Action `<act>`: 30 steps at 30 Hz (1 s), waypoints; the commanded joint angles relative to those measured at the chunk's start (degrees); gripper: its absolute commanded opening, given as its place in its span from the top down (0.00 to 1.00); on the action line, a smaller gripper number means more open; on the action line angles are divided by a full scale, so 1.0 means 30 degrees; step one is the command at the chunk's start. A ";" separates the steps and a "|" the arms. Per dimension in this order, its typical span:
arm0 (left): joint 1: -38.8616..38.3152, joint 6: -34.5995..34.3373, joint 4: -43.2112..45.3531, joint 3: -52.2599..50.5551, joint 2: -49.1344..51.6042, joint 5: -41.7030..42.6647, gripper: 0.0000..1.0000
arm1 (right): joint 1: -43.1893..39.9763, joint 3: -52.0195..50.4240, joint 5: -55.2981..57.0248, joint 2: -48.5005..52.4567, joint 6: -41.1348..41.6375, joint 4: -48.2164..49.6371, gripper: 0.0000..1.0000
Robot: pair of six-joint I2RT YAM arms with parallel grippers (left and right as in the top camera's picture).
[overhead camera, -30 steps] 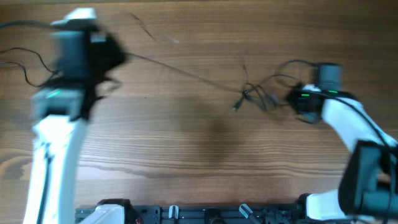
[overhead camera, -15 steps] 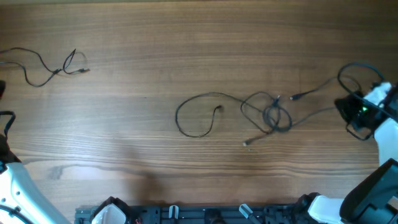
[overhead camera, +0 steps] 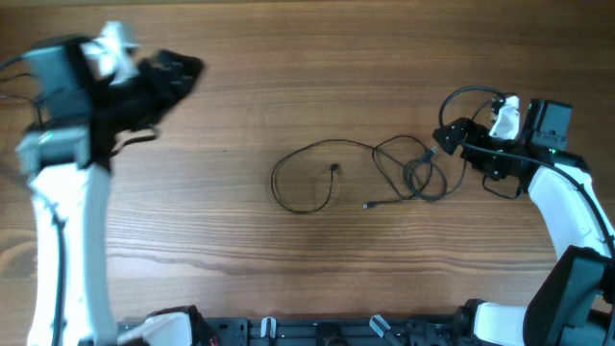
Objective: Untangle cables
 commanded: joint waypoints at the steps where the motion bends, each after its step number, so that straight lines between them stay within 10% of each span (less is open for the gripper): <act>1: -0.3614 0.0226 -0.0109 0.0102 0.2914 -0.0051 0.29 | -0.0102 -0.0015 0.1319 -0.0364 0.1749 0.0117 0.00; 10: -1.1074 -0.5195 0.5136 0.0102 1.0754 -0.0117 0.51 | -0.0102 -0.0015 0.1246 -0.0364 0.1727 -0.0634 0.00; 22: -1.5191 -0.8429 0.8677 0.0102 1.4804 -0.3053 0.55 | -0.0102 -0.0015 0.1151 -0.0364 0.1727 -0.2062 0.00; 24: -1.5351 -0.8400 0.9391 0.0102 1.5256 -0.3468 0.69 | -0.0058 -0.0015 0.1122 -0.0364 0.1617 -0.2455 0.00; 25: -1.5351 -0.8225 0.9435 0.0102 1.5314 -0.3920 0.95 | 0.0000 -0.0015 0.0758 -0.0364 0.1217 -0.2674 0.00; 30: -1.3573 -0.6186 0.8422 0.0131 1.3792 -0.4626 0.96 | 0.0080 -0.0015 -0.1457 -0.0364 -0.2317 -0.3687 0.00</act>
